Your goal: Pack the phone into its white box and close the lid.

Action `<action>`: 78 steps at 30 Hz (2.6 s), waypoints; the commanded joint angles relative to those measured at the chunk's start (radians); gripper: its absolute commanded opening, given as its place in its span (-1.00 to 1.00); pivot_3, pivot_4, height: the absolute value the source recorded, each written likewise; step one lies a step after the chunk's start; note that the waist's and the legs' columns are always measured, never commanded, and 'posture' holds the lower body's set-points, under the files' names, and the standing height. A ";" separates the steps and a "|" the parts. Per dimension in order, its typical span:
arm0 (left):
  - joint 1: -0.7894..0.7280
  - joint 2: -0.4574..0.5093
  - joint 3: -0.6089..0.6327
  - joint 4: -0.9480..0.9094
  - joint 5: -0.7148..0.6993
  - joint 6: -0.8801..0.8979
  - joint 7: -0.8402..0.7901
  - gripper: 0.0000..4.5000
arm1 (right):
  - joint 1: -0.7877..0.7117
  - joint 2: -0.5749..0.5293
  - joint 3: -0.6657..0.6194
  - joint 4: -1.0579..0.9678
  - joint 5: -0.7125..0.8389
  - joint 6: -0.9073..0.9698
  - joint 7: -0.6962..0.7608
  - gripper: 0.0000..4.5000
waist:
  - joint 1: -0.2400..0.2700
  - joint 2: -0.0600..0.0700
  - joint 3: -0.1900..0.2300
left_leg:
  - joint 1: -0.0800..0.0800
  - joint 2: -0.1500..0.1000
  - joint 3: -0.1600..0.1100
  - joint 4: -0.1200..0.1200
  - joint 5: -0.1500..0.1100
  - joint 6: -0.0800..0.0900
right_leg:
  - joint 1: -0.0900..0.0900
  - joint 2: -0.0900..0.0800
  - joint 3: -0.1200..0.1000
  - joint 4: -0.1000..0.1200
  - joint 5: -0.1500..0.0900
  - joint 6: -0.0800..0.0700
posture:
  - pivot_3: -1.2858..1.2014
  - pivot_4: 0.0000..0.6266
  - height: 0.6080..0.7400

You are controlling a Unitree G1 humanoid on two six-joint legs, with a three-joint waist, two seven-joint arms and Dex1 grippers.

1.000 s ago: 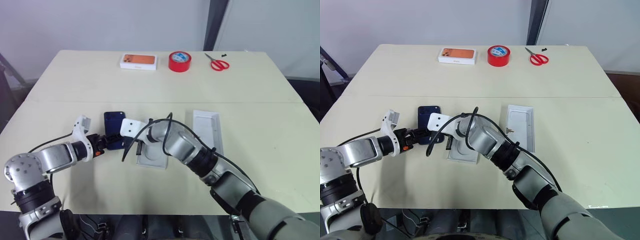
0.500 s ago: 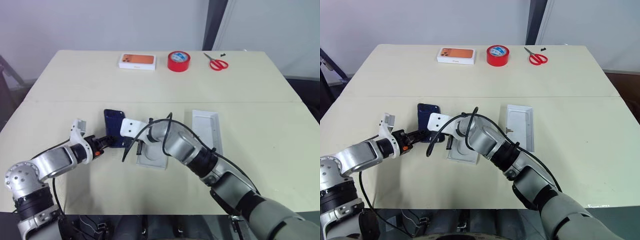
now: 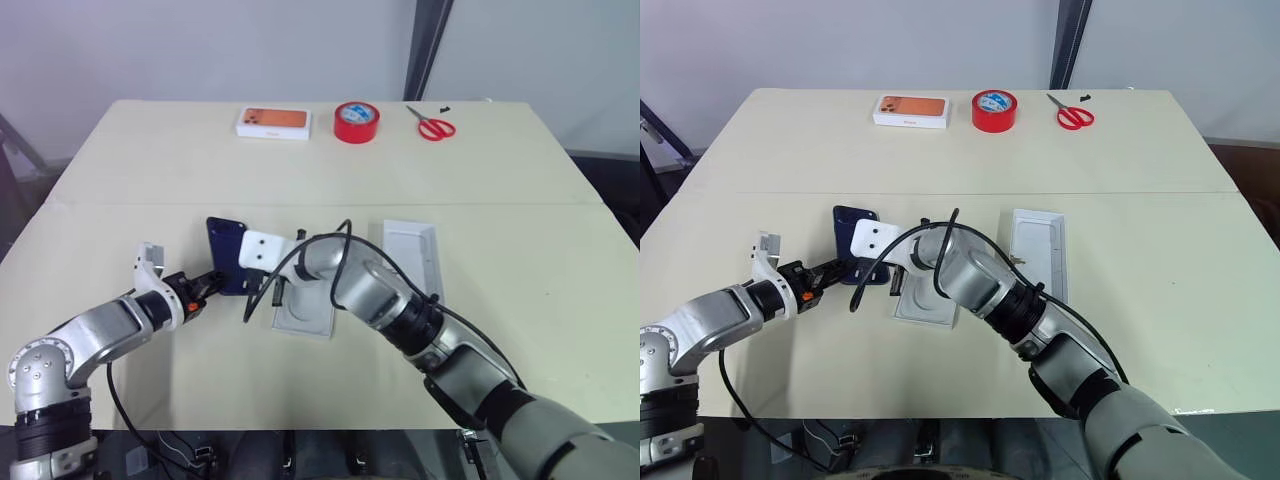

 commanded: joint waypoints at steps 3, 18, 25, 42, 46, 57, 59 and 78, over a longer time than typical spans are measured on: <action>0.000 0.009 0.032 -0.093 -0.048 -0.084 -0.060 -0.99 | 0.006 -0.070 -0.107 -0.201 0.063 0.036 0.040 -1.00 | 0.003 0.000 0.001 | -0.001 0.000 0.000 0.000 0.000 0.000 | 0.000 0.000 0.000 0.000 0.000 0.000 | 0.03 -0.52 0.77; -0.005 0.035 -0.305 -0.280 -0.048 -0.079 -0.124 -0.99 | 0.259 -0.457 -0.420 -0.403 0.317 -0.051 0.181 -1.00 | 0.004 0.001 0.001 | -0.001 0.000 0.000 0.000 -0.001 0.002 | 0.004 0.000 0.000 -0.006 0.000 0.000 | 0.03 -0.52 0.77; -0.046 0.068 -0.416 -0.243 -0.048 -0.083 -0.111 -0.99 | 0.273 -0.469 -0.405 -0.399 0.319 -0.053 0.140 -1.00 | 0.010 0.001 0.002 | -0.001 0.001 0.000 0.000 -0.001 0.002 | 0.004 0.000 0.000 -0.006 0.000 0.000 | 0.03 -0.52 0.77; -0.086 0.111 -0.435 -0.241 -0.048 -0.102 -0.137 0.98 | 0.267 -0.480 -0.377 -0.393 0.321 -0.064 0.116 -1.00 | 0.009 0.001 0.002 | 0.001 0.000 0.000 0.001 -0.001 0.002 | 0.006 0.000 0.000 -0.007 0.000 0.000 | 0.03 -0.52 0.77; -0.106 0.175 -0.427 -0.269 -0.023 -0.084 -0.173 0.98 | 0.265 -0.484 -0.374 -0.393 0.321 -0.064 0.119 -1.00 | 0.010 0.001 0.002 | 0.001 0.001 0.000 0.001 -0.001 0.002 | 0.006 0.001 0.000 -0.007 0.000 0.000 | 0.03 -0.52 0.77; -0.123 0.303 -0.384 -0.328 0.099 -0.062 -0.327 0.98 | 0.255 -0.487 -0.371 -0.373 0.317 -0.076 0.118 -1.00 | 0.011 0.001 0.002 | 0.001 0.001 0.000 0.001 -0.001 0.002 | 0.007 0.001 0.000 -0.008 0.000 0.000 | 0.03 -0.52 0.77; -0.125 0.319 -0.346 -0.311 0.185 -0.087 -0.356 0.98 | 0.257 -0.495 -0.365 -0.371 0.308 -0.076 0.117 -1.00 | 0.009 0.001 0.002 | 0.001 0.001 0.000 0.001 -0.001 0.002 | 0.007 0.001 0.000 -0.008 0.000 0.000 | 0.03 -0.52 0.77; -0.254 0.319 -0.735 -0.296 1.239 -0.214 -0.929 -0.95 | 0.259 -0.539 -0.128 -0.415 0.136 0.047 0.103 -1.00 | 0.013 0.000 0.003 | 0.000 0.000 0.001 0.000 -0.002 0.005 | 0.007 0.000 0.000 -0.009 0.000 0.000 | 0.03 -0.52 0.77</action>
